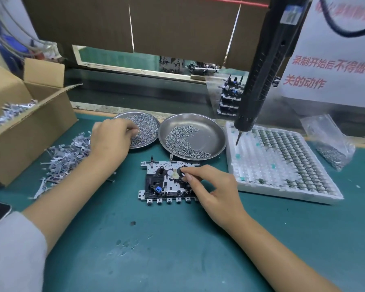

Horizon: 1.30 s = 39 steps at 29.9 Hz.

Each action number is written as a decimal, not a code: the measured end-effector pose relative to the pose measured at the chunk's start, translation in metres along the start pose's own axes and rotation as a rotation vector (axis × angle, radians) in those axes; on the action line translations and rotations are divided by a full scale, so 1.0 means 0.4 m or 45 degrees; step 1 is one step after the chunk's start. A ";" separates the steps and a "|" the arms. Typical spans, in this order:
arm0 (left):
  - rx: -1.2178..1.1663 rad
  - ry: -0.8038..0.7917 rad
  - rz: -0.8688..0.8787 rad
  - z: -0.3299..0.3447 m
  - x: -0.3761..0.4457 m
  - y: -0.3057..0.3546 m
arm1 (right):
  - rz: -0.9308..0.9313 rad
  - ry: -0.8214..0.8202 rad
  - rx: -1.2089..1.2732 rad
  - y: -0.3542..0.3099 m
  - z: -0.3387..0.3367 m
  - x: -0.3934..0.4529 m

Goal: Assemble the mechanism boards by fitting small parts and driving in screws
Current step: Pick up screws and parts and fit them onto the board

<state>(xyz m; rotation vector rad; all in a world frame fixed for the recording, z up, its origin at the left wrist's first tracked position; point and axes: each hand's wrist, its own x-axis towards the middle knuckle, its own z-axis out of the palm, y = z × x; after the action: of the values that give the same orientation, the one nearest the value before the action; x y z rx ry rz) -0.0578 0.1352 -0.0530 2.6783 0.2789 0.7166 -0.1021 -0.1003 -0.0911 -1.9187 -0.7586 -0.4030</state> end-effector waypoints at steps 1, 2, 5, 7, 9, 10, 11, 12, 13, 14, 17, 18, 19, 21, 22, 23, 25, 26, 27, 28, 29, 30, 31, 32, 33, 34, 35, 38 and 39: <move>-0.004 0.014 0.013 0.000 -0.003 0.000 | -0.002 -0.001 -0.005 -0.001 0.000 0.001; -0.015 0.019 0.013 0.000 -0.006 0.000 | -0.004 -0.002 -0.009 -0.003 0.000 0.001; -0.147 0.009 -0.036 0.002 -0.013 0.003 | -0.003 -0.005 -0.012 -0.006 -0.002 0.002; -0.233 0.014 -0.070 0.001 -0.016 0.007 | -0.008 -0.001 -0.014 -0.007 -0.003 0.002; -0.274 0.026 -0.076 0.000 -0.023 0.013 | -0.011 0.013 -0.014 -0.007 -0.004 0.002; -0.296 0.033 -0.074 -0.001 -0.029 0.015 | -0.014 0.022 -0.018 -0.007 -0.005 0.002; -0.321 0.038 -0.068 -0.001 -0.038 0.018 | -0.014 0.035 -0.024 -0.006 -0.005 0.003; -0.343 0.036 -0.060 0.001 -0.047 0.020 | -0.009 0.048 -0.024 -0.005 -0.006 0.003; -0.365 0.031 -0.051 0.002 -0.056 0.021 | 0.000 0.058 -0.021 -0.004 -0.007 0.004; -0.391 0.024 -0.047 0.003 -0.063 0.021 | 0.009 0.063 -0.016 -0.004 -0.006 0.004; -0.537 0.028 -0.045 -0.007 -0.072 0.022 | 0.036 0.081 -0.001 -0.006 -0.005 0.003; -0.624 0.029 -0.033 -0.014 -0.077 0.028 | 0.059 0.089 0.020 -0.009 -0.005 0.003; -0.724 0.010 0.003 -0.022 -0.086 0.040 | 0.094 0.099 0.056 -0.014 -0.006 0.004; -0.893 -0.074 0.171 -0.035 -0.115 0.080 | 0.211 0.119 0.212 -0.028 -0.009 0.010; -0.941 -0.106 0.277 -0.037 -0.133 0.101 | 0.295 0.128 0.335 -0.037 -0.012 0.015; -0.967 -0.112 0.385 -0.036 -0.151 0.119 | 0.377 0.134 0.459 -0.044 -0.016 0.020; -0.919 -0.048 0.588 -0.025 -0.177 0.139 | 0.481 0.114 0.613 -0.053 -0.026 0.030; -0.854 0.013 0.673 -0.018 -0.185 0.143 | 0.508 0.088 0.650 -0.056 -0.030 0.034; -0.791 0.074 0.732 -0.012 -0.190 0.143 | 0.525 0.060 0.676 -0.059 -0.032 0.036; -0.749 0.129 0.765 -0.007 -0.194 0.142 | 0.536 0.034 0.701 -0.060 -0.033 0.036; -0.731 0.172 0.783 -0.004 -0.197 0.140 | 0.540 0.008 0.719 -0.061 -0.035 0.036; -0.726 0.208 0.794 -0.001 -0.200 0.140 | 0.541 -0.017 0.727 -0.062 -0.035 0.036; -0.727 0.237 0.798 0.000 -0.202 0.142 | 0.541 -0.040 0.731 -0.064 -0.036 0.036; -0.729 0.258 0.798 0.002 -0.204 0.145 | 0.540 -0.054 0.738 -0.065 -0.037 0.037; -0.733 0.273 0.794 0.003 -0.205 0.147 | 0.531 -0.059 0.749 -0.067 -0.038 0.038; -0.734 0.284 0.790 0.003 -0.206 0.148 | 0.510 -0.061 0.753 -0.068 -0.038 0.037; -0.735 0.291 0.788 0.003 -0.206 0.149 | 0.477 -0.060 0.743 -0.069 -0.038 0.036; -0.746 0.308 0.776 0.003 -0.209 0.150 | 0.382 -0.058 0.677 -0.074 -0.033 0.030; -0.748 0.314 0.773 0.003 -0.210 0.150 | 0.359 -0.056 0.662 -0.075 -0.030 0.027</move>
<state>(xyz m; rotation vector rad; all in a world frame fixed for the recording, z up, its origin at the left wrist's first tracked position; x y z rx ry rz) -0.1231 0.0566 -0.0683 2.0911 -0.6236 1.0970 -0.1131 -0.0982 -0.0588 -1.5123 -0.5422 0.0165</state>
